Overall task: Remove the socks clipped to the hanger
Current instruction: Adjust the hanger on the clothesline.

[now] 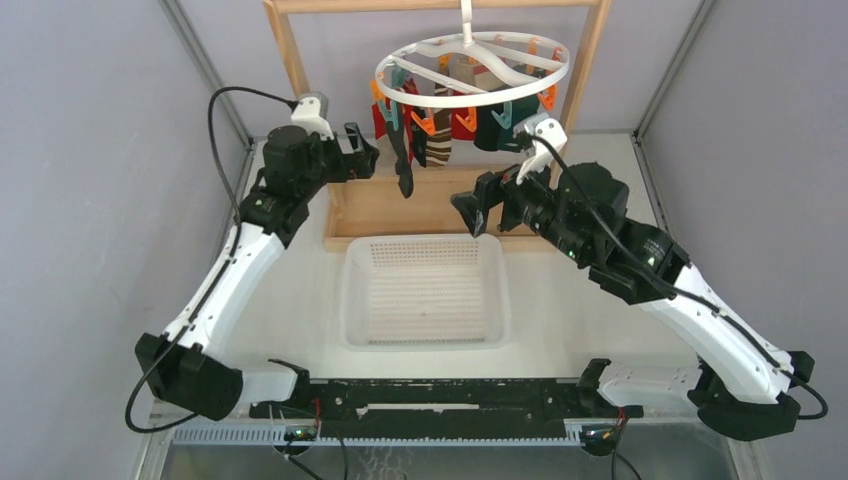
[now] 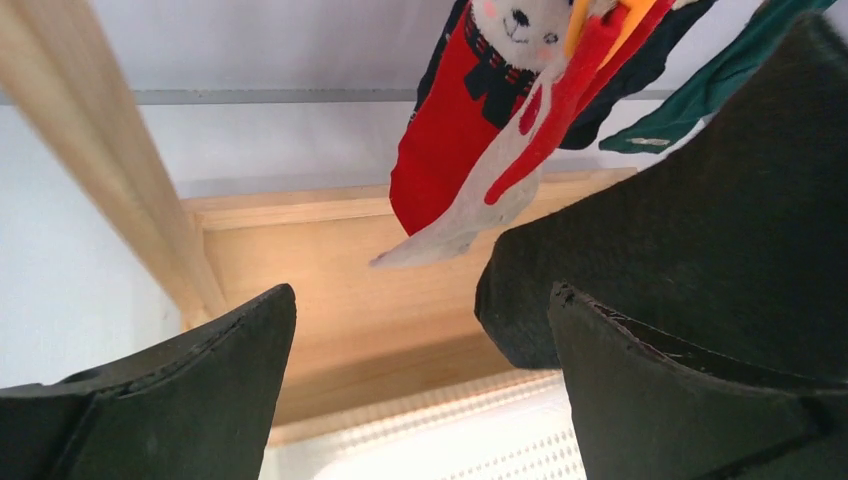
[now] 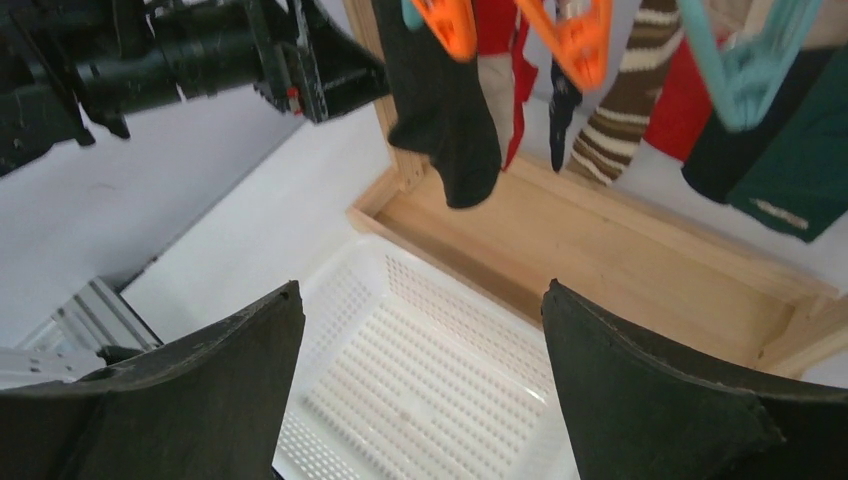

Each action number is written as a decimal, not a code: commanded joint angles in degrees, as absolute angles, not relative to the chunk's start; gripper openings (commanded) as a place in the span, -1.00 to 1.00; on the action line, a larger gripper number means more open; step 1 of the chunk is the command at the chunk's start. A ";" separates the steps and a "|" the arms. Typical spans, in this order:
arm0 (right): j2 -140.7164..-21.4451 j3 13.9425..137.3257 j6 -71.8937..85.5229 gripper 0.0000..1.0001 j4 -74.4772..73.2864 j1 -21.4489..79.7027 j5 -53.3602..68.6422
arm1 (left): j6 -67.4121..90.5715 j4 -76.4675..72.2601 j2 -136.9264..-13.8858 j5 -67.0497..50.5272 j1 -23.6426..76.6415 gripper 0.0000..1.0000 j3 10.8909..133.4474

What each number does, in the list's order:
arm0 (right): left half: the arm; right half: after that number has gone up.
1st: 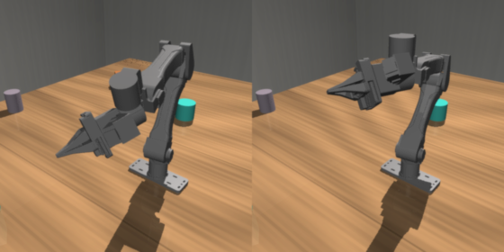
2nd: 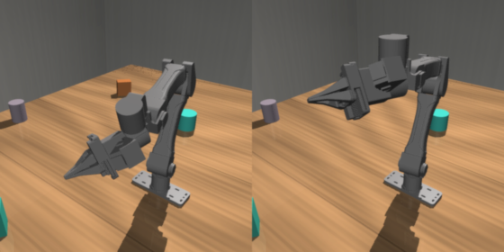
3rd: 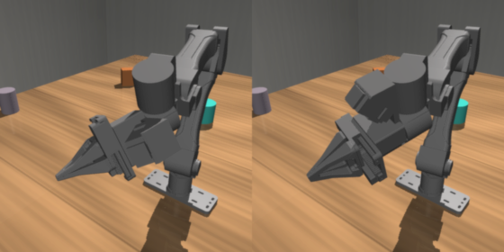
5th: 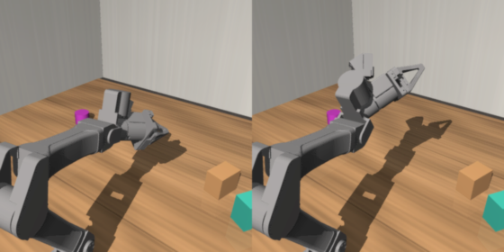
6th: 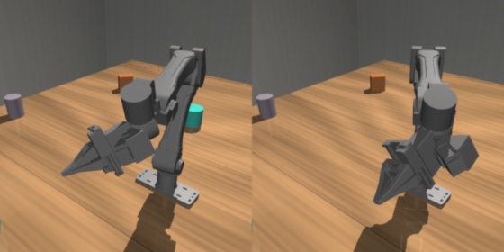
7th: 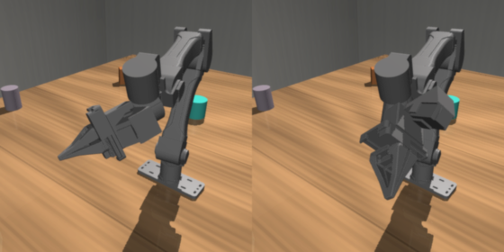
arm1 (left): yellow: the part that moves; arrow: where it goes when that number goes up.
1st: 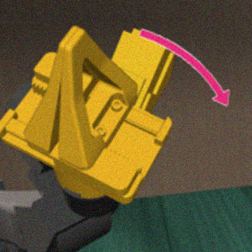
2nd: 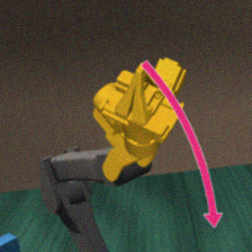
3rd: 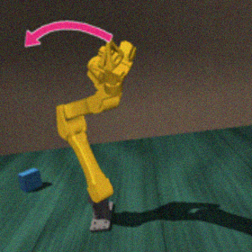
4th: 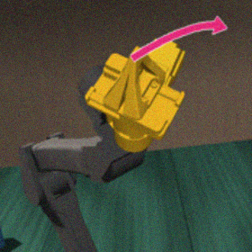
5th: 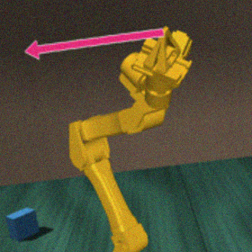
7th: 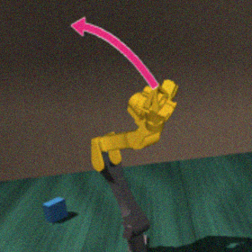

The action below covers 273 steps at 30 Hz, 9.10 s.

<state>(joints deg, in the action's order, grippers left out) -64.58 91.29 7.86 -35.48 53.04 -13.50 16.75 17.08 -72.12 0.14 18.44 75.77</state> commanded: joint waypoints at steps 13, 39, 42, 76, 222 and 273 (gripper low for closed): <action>-55.72 75.07 15.03 0.88 -30.28 45.94 -7.25 | 15.49 -9.96 -81.49 -11.49 18.13 0.97 71.82; -52.31 71.22 17.84 0.86 -31.10 35.44 -0.62 | 15.01 -8.60 -76.45 -11.71 18.69 -0.82 71.97; -52.05 71.19 18.58 0.86 -31.23 33.12 1.81 | 14.62 -7.98 -74.34 -10.93 19.20 -0.84 71.19; -50.62 71.19 22.22 0.85 -33.20 20.43 10.28 | 8.88 5.64 -59.15 -1.81 30.19 -0.84 74.99; -98.62 85.61 56.16 -1.00 19.33 -7.73 45.96 | 9.08 -23.37 -77.46 8.37 31.89 1.00 58.09; -79.43 78.44 29.51 0.65 -21.04 -7.62 26.35 | 3.90 -6.33 -71.99 3.47 41.69 -0.71 72.94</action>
<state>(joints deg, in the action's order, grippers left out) -80.79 79.79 32.58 -17.63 -7.05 29.58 6.44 -6.42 -71.70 0.58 39.88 67.13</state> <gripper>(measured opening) 0.819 0.141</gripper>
